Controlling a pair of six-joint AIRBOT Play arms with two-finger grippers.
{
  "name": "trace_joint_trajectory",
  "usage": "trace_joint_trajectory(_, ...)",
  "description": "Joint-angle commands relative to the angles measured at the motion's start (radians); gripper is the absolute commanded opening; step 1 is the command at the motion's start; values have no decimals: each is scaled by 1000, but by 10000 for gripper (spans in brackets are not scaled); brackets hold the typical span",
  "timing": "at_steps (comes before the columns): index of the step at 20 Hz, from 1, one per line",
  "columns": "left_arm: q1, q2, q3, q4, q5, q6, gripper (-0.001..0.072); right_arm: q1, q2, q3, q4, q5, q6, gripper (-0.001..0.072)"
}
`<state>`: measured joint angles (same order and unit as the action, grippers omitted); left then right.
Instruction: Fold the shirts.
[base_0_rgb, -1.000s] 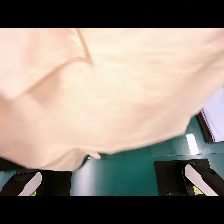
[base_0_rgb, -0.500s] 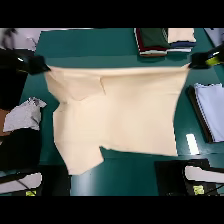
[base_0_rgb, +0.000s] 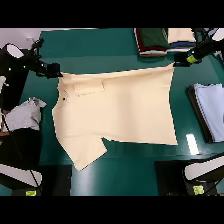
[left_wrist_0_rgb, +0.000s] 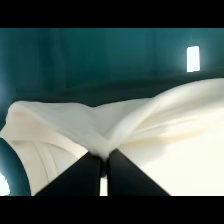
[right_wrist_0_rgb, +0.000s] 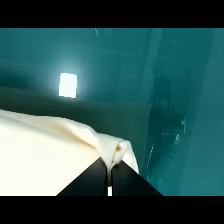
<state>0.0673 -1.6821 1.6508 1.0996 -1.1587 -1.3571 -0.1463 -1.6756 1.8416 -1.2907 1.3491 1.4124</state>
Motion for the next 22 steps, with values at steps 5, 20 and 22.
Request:
trace_joint_trajectory(5,7,-15,-108,56,-127,12,25,-10,96,-307,5,-55,1,14)
trace_joint_trajectory(20,7,235,-255,154,-181,-11,497,-61,356,-633,11,-36,-31,387)
trace_joint_trajectory(22,7,348,-335,187,-193,-26,497,-144,440,-772,8,31,-61,386)
